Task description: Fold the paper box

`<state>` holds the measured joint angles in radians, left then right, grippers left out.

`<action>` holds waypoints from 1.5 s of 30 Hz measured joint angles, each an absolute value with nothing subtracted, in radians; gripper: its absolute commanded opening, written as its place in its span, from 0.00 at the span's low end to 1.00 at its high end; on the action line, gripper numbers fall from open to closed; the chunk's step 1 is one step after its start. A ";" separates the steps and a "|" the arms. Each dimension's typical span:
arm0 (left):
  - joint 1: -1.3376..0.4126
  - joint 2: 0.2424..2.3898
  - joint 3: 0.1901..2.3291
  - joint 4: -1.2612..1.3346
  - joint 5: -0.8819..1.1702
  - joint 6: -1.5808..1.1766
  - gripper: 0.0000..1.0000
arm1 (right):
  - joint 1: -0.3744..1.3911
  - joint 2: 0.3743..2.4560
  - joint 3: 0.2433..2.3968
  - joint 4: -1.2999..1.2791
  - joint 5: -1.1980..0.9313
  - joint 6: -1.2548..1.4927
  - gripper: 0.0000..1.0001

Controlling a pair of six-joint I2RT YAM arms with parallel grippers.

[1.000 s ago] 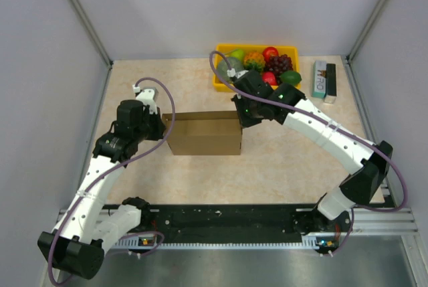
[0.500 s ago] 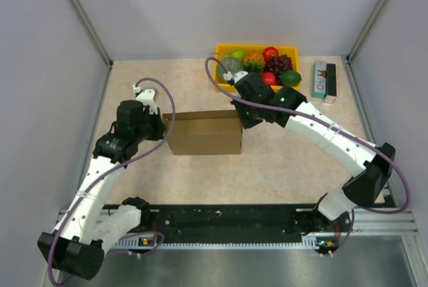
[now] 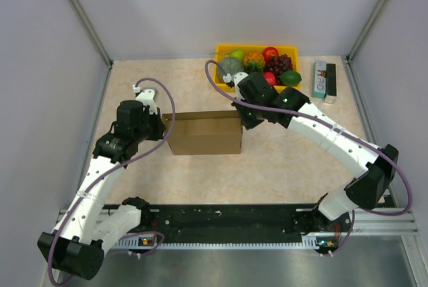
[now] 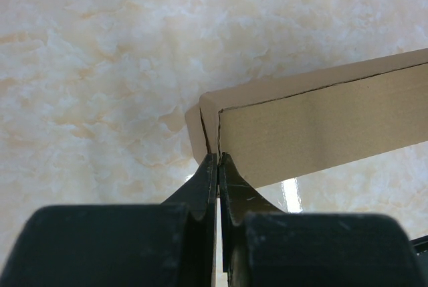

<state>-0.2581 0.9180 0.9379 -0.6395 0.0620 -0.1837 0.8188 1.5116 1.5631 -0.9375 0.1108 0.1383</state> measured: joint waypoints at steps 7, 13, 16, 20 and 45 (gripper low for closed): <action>-0.258 0.914 0.934 -0.637 0.060 -0.201 0.00 | 0.850 1.505 1.497 -0.913 0.160 0.212 0.00; -0.258 0.891 0.912 -0.627 0.054 -0.230 0.00 | 0.860 1.468 1.431 -0.852 0.191 0.231 0.00; -0.258 0.890 0.907 -0.617 0.065 -0.250 0.00 | 0.862 1.460 1.406 -0.842 0.201 0.232 0.00; -0.255 0.895 0.905 -0.612 0.100 -0.291 0.00 | 0.862 1.460 1.401 -0.839 0.210 0.233 0.00; -0.256 0.908 0.905 -0.610 0.088 -0.312 0.00 | 0.846 1.407 1.598 -0.940 0.191 0.308 0.41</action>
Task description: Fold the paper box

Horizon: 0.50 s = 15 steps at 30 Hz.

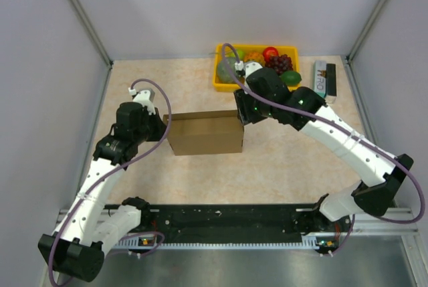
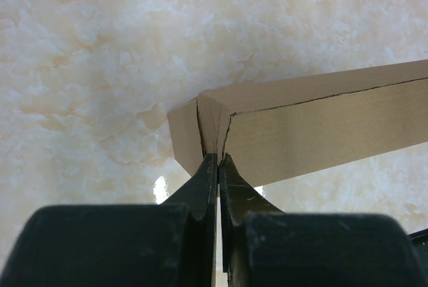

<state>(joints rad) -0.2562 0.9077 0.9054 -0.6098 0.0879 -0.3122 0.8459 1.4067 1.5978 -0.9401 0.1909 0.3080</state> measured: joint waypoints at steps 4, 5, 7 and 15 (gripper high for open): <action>-0.256 0.908 0.905 -0.610 0.088 -0.313 0.00 | 0.844 1.475 1.649 -0.947 0.199 0.309 0.39; -0.256 0.908 0.905 -0.610 0.088 -0.313 0.00 | 0.843 1.489 1.652 -0.950 0.204 0.309 0.38; -0.256 0.908 0.905 -0.610 0.086 -0.313 0.00 | 0.842 1.523 1.657 -0.960 0.218 0.310 0.38; -0.257 0.902 0.900 -0.606 0.084 -0.316 0.00 | 0.842 1.563 1.657 -0.994 0.281 0.316 0.24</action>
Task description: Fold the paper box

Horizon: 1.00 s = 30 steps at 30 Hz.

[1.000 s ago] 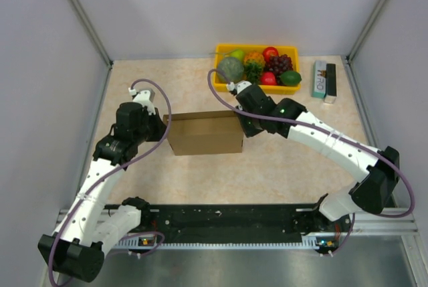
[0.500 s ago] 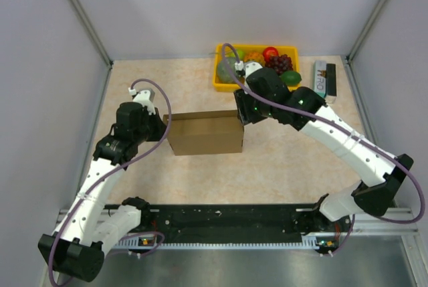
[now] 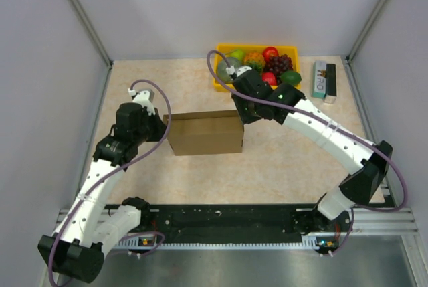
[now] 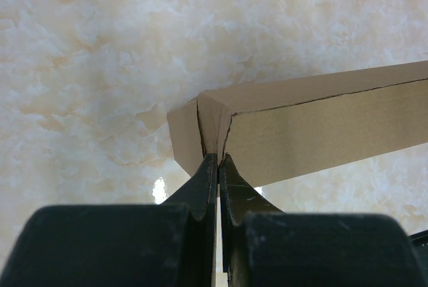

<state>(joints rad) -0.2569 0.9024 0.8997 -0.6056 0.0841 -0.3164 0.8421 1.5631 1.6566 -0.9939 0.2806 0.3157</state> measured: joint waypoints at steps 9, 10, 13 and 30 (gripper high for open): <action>-0.257 0.880 0.879 -0.588 0.081 -0.322 0.00 | 0.841 1.600 1.656 -0.990 0.315 0.319 0.00; -0.257 0.879 0.879 -0.589 0.080 -0.324 0.00 | 0.840 1.600 1.656 -0.988 0.320 0.319 0.00; -0.257 0.872 0.879 -0.595 0.066 -0.333 0.00 | 0.838 1.600 1.652 -0.977 0.329 0.322 0.00; -0.265 0.886 0.863 -0.594 0.016 -0.406 0.00 | 0.828 1.589 1.603 -0.903 0.331 0.317 0.00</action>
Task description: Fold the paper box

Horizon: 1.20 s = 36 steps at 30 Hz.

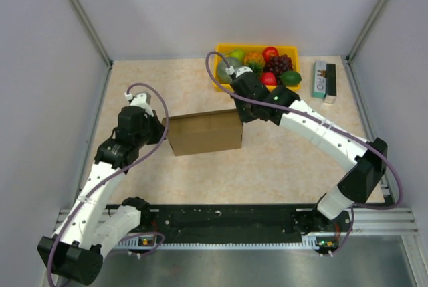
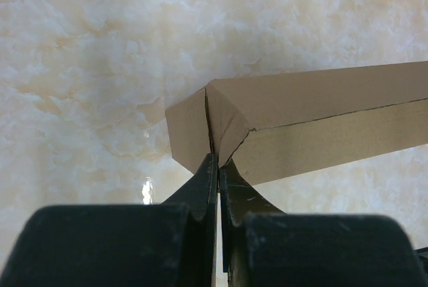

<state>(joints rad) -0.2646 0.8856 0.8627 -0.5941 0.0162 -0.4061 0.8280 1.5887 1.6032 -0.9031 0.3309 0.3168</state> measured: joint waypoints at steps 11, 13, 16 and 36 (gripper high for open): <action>-0.268 0.849 0.850 -0.602 0.006 -0.440 0.06 | 0.828 1.517 1.480 -0.783 0.319 0.316 0.00; -0.268 0.841 0.850 -0.611 0.006 -0.440 0.14 | 0.828 1.501 1.457 -0.758 0.316 0.315 0.00; -0.268 0.830 0.850 -0.634 0.006 -0.444 0.28 | 0.830 1.479 1.422 -0.725 0.317 0.314 0.00; -0.263 0.740 1.085 -0.837 0.160 -0.469 0.81 | 0.851 1.429 1.307 -0.617 0.392 0.302 0.00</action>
<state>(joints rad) -0.2634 0.7403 1.0851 -0.8368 0.1604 -0.4694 0.8509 1.4292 1.3071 -0.6167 0.3916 0.3023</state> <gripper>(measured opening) 0.811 0.007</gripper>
